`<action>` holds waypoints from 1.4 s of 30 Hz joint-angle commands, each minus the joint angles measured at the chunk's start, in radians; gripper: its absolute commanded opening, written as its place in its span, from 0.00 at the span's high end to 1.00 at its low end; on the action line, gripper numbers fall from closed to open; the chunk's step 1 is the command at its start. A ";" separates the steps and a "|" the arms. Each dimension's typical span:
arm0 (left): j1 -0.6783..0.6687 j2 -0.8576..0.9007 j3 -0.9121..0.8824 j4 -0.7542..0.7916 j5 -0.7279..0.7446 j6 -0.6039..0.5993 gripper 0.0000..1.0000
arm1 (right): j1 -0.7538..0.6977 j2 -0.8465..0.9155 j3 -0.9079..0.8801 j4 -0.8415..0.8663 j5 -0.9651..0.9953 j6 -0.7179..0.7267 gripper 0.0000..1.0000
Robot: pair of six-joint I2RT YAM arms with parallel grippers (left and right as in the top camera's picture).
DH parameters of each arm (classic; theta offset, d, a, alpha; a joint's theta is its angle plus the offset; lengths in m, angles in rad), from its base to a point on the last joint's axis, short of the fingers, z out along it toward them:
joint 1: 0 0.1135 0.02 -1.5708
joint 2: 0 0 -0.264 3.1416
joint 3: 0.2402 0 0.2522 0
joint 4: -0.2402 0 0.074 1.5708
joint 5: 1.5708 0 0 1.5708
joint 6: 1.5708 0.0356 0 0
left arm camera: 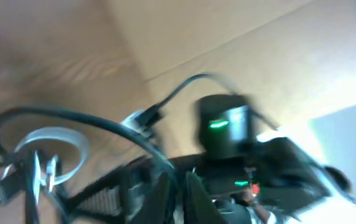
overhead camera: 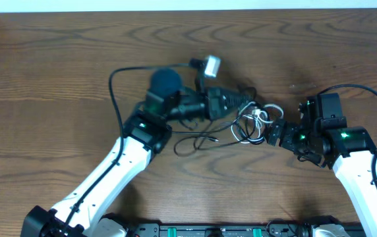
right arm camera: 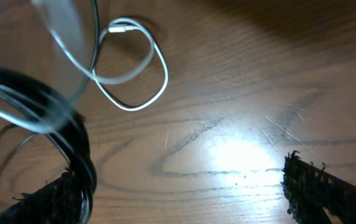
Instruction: Untangle cables
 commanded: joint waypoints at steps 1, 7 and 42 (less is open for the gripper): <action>0.051 -0.010 0.011 0.232 0.182 -0.198 0.93 | -0.007 0.000 -0.005 0.009 0.048 -0.003 0.01; 0.065 -0.010 0.011 0.558 0.199 -0.336 0.93 | -0.007 0.000 -0.005 0.015 0.047 0.016 0.01; 0.128 -0.012 -0.304 -0.418 0.047 0.255 0.26 | -0.420 -0.263 0.023 -0.103 -0.017 -0.180 0.01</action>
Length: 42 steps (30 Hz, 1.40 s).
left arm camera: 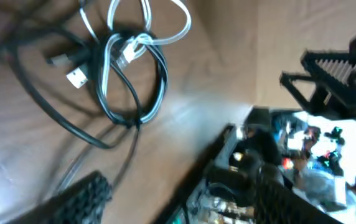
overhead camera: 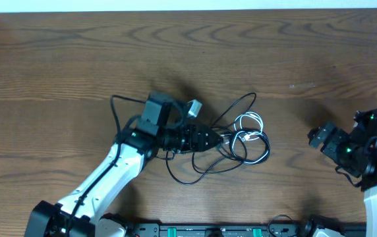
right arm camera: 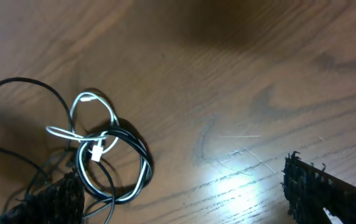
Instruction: Untangle cables
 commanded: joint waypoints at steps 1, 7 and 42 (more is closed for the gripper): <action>0.030 -0.008 -0.100 0.135 0.013 -0.117 0.26 | -0.007 -0.025 0.021 -0.003 -0.011 -0.026 0.01; 0.034 -0.007 -0.336 0.591 -0.107 -0.438 0.27 | -0.007 -0.027 0.021 -0.016 -0.011 -0.026 0.01; -0.209 0.498 -0.361 1.529 -0.378 -0.809 0.37 | -0.007 -0.026 0.021 -0.017 -0.032 -0.026 0.01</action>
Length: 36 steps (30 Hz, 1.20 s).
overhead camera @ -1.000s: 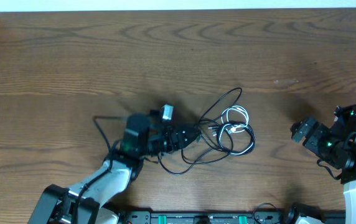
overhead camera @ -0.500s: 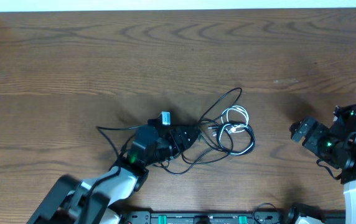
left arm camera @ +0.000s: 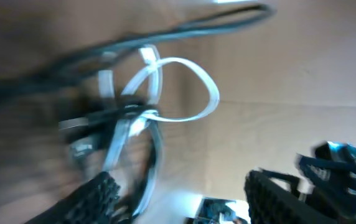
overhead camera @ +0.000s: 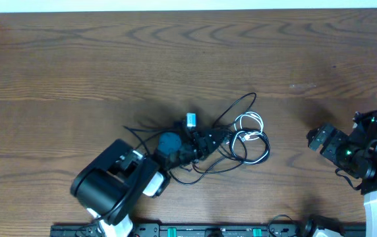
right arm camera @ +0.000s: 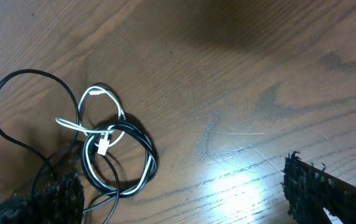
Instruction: Untangle cables
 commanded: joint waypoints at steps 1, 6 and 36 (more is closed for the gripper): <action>-0.019 0.020 0.045 0.030 0.014 -0.058 0.40 | -0.007 -0.005 0.020 -0.004 -0.010 -0.012 0.01; -0.040 0.020 0.076 0.018 -0.006 -0.056 0.48 | -0.007 -0.005 0.020 -0.005 -0.010 -0.013 0.01; 0.024 -0.084 0.151 0.195 0.207 -0.240 0.93 | 0.008 0.031 -0.010 -0.004 -0.446 -0.156 0.12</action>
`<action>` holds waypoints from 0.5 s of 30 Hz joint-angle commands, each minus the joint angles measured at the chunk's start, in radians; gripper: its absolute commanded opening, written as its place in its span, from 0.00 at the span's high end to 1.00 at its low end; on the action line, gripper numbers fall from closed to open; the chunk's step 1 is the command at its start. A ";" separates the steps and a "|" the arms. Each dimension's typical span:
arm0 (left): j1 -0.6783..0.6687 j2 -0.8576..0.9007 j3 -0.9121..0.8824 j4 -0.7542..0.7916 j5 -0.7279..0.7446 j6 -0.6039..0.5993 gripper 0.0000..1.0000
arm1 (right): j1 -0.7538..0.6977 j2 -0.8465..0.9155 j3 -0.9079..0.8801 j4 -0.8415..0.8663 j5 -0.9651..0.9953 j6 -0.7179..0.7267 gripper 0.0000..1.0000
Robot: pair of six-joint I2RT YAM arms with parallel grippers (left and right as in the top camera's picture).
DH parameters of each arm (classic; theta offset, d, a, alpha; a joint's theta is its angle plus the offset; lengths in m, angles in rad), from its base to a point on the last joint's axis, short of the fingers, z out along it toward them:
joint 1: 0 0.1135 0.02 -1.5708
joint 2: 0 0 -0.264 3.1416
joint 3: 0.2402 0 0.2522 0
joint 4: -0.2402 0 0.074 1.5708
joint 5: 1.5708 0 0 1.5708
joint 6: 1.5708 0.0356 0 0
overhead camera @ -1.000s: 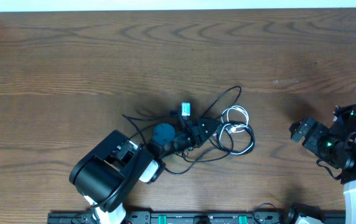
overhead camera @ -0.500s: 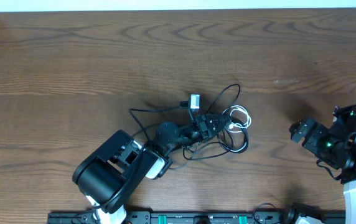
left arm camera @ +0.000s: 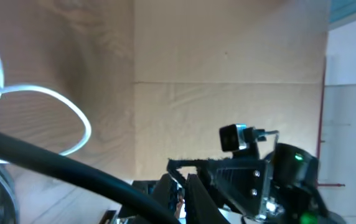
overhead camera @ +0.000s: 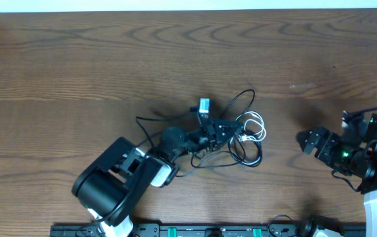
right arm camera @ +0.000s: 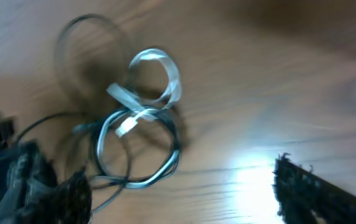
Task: Untangle cables
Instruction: 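Move the right gripper in to the cables held by the left gripper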
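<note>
A tangle of black cable (overhead camera: 241, 150) and thin white cable (overhead camera: 252, 123) lies mid-table. My left gripper (overhead camera: 227, 128) reaches into its left side and looks shut on a black cable strand. In the left wrist view the fingers (left arm camera: 179, 186) stand together, the black cable (left arm camera: 60, 167) crosses in front of them, and a white loop (left arm camera: 72, 121) lies beyond. My right gripper (overhead camera: 309, 140) hovers to the right of the tangle, apart from it and open. Its wrist view shows the white cable (right arm camera: 159, 78) and black cable (right arm camera: 165, 165) coils ahead of the right gripper (right arm camera: 178, 193).
The wooden table (overhead camera: 76, 59) stretches bare to the left and back. A rail with green lights (overhead camera: 208, 230) runs along the front edge. The right arm's own cable (overhead camera: 373, 112) loops near the right edge.
My left gripper was open at the tangle's left side; now it is shut on a black strand, slightly farther up and right. The tangle shifted a little. My right gripper has come slightly nearer the tangle.
At first my left gripper held black cable at the tangle, with the right gripper close against the tangle's right side. Then both stood open, the right far off to the right. Then the left arm was turned, open, in the tangle. Now it is shut on black cable.
</note>
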 commanded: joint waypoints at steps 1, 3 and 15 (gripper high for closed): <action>0.046 -0.085 0.015 0.017 0.095 0.002 0.92 | 0.006 0.032 -0.025 0.032 -0.211 -0.102 0.15; 0.069 -0.121 0.015 0.017 0.122 0.002 0.93 | 0.012 0.051 -0.062 0.066 -0.265 -0.159 0.21; 0.103 -0.268 0.015 0.017 0.192 0.002 0.93 | 0.086 0.124 -0.280 0.399 -0.437 -0.106 0.41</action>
